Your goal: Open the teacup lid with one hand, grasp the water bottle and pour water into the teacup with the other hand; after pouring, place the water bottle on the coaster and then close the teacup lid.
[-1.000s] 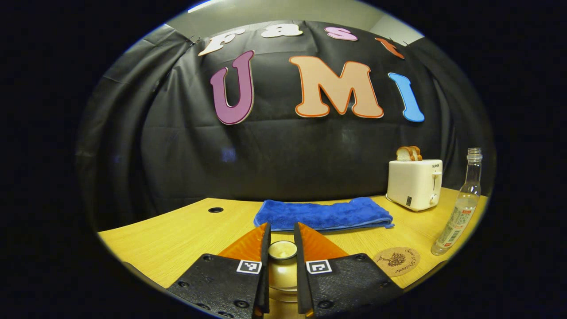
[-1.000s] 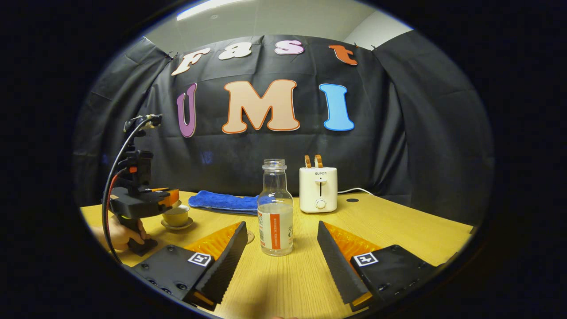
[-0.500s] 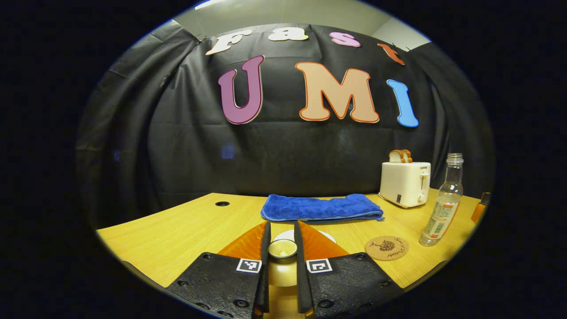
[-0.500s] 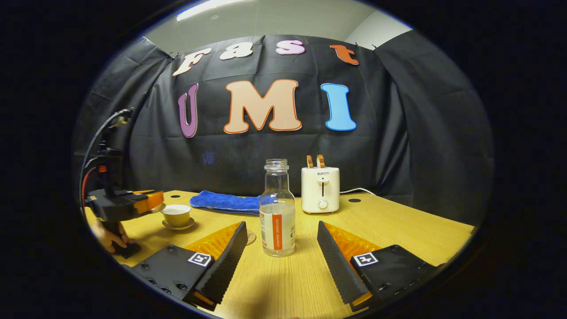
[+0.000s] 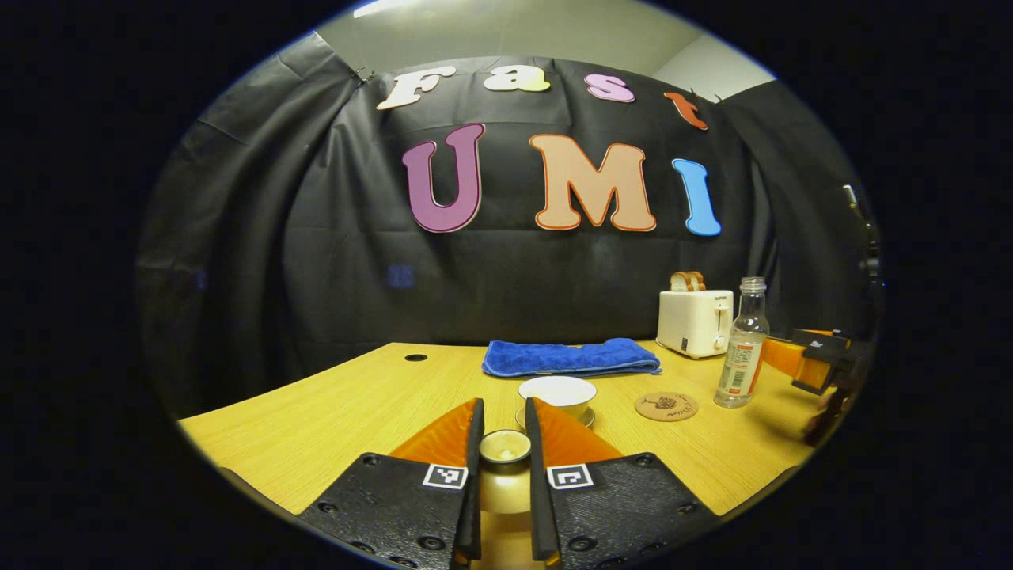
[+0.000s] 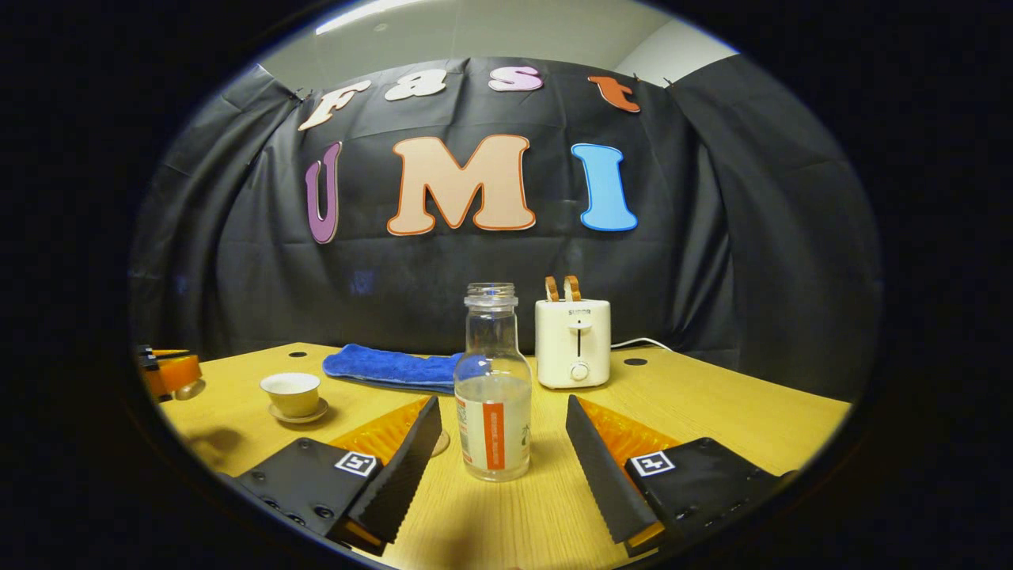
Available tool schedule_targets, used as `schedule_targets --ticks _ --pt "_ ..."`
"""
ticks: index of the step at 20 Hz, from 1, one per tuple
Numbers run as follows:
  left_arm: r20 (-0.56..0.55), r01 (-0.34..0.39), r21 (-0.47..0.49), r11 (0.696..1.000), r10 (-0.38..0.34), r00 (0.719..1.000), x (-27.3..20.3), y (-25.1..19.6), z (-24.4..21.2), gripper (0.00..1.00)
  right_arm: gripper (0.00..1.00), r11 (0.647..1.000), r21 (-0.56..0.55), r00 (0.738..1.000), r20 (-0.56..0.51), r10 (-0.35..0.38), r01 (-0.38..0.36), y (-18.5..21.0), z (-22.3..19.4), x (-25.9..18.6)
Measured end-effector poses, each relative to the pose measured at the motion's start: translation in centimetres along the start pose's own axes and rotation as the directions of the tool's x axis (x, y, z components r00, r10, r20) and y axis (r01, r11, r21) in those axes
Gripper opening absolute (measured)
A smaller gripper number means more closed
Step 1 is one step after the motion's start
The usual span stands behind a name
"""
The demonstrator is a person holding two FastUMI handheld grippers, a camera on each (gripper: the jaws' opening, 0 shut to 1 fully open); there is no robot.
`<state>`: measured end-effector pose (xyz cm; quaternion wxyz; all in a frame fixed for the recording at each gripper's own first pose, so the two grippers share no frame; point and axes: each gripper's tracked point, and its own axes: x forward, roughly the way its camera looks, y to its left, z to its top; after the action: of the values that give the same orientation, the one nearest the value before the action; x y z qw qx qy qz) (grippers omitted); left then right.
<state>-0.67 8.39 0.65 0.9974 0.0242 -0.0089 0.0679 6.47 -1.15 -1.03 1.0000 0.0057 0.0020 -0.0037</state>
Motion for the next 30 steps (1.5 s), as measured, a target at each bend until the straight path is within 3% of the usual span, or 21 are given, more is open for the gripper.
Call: schedule_targets --ticks 9,12,15,21,23,27,30 --pt "0.000 0.026 0.001 1.000 -0.026 1.000 -1.5 -0.1 -0.1 0.22 0.97 1.000 0.000 1.000 0.000 -0.030 0.030 0.0 -0.2 5.9" --pt "-0.002 0.055 0.002 0.998 -0.055 0.998 -1.7 -0.6 -0.2 0.22 0.99 1.000 0.001 1.000 -0.002 -0.009 0.009 0.5 -0.1 6.5" --pt "-0.001 0.094 0.003 0.996 -0.094 0.996 -1.6 -1.0 -0.1 0.22 0.80 1.000 -0.001 1.000 -0.004 -0.007 0.007 0.5 -0.3 6.7" --pt "-0.005 0.155 0.003 0.988 -0.155 0.988 -1.6 -1.4 -0.2 0.22 0.67 1.000 -0.010 1.000 -0.010 -0.005 0.004 0.5 -0.4 6.7" --pt "-0.002 0.169 0.002 0.986 -0.169 0.986 -1.5 -1.1 -0.1 0.22 0.67 1.000 -0.015 1.000 -0.010 -0.004 0.004 0.6 -0.4 6.5" --pt "-0.004 0.185 0.003 0.983 -0.185 0.983 -1.3 0.0 -0.2 0.22 0.67 0.991 -0.130 1.000 0.004 0.020 -0.019 1.5 0.1 6.0" --pt "-0.003 0.179 0.000 0.984 -0.179 0.984 -1.2 1.2 -0.2 0.22 0.67 0.958 -0.286 0.999 0.025 0.041 -0.032 2.9 1.0 6.0"
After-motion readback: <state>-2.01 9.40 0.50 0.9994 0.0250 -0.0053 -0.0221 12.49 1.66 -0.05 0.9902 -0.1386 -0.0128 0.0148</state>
